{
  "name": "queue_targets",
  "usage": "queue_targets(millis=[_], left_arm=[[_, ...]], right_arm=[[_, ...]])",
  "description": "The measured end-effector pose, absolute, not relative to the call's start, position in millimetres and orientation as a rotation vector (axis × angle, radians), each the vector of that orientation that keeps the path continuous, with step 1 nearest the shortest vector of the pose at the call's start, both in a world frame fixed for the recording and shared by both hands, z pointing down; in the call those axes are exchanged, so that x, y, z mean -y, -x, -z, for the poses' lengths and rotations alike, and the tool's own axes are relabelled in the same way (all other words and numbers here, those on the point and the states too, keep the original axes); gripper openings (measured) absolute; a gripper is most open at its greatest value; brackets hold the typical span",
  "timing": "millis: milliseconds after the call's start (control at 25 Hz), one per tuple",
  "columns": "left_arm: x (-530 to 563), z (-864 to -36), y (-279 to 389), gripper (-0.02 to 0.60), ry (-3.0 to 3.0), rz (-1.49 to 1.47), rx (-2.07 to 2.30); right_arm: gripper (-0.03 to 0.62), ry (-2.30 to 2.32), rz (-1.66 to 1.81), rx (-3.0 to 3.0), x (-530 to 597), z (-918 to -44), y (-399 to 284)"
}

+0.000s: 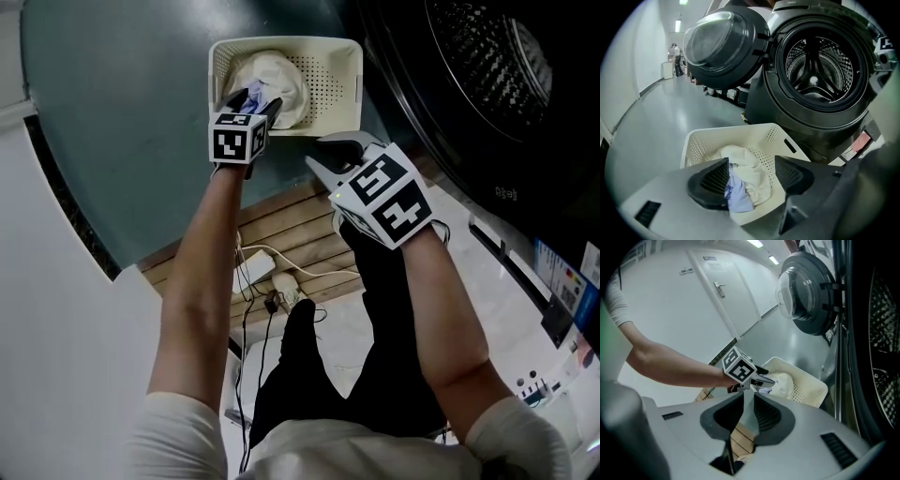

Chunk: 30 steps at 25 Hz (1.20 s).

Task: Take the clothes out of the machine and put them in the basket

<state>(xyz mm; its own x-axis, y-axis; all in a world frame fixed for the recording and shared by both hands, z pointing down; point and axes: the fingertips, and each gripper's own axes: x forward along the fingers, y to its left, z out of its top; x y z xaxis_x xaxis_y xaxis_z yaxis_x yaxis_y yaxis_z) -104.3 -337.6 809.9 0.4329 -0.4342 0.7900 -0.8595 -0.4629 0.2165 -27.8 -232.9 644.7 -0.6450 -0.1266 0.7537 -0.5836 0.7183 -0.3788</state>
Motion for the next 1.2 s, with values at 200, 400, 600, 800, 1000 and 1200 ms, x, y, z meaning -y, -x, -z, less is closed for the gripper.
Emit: queue_targets(millis=[200, 400, 600, 800, 1000, 1200], left_arm=[[327, -773, 106, 0.305, -2.133, -0.846, 1.081], [300, -730, 117, 0.293, -2.199, -0.809, 1.062], [262, -682, 130, 0.275, -2.247, -0.770, 1.046], [224, -631, 140, 0.268, -2.277, -0.718, 1.035], [185, -565, 153, 0.226, -2.317, -0.627, 1.062], [133, -485, 159, 0.171, -2.370, -0.526, 1.053]], right_arm=[[0.075, -0.556, -0.782, 2.196, 219, -640, 40], [0.074, -0.627, -0.759, 2.204, 207, -636, 49], [0.058, -0.773, -0.833, 2.240, 196, -623, 55], [0.058, -0.898, -0.904, 2.294, 179, -594, 63], [0.057, -0.934, -0.849, 2.360, 154, -547, 75], [0.048, -0.907, -0.746, 2.400, 110, -485, 74]])
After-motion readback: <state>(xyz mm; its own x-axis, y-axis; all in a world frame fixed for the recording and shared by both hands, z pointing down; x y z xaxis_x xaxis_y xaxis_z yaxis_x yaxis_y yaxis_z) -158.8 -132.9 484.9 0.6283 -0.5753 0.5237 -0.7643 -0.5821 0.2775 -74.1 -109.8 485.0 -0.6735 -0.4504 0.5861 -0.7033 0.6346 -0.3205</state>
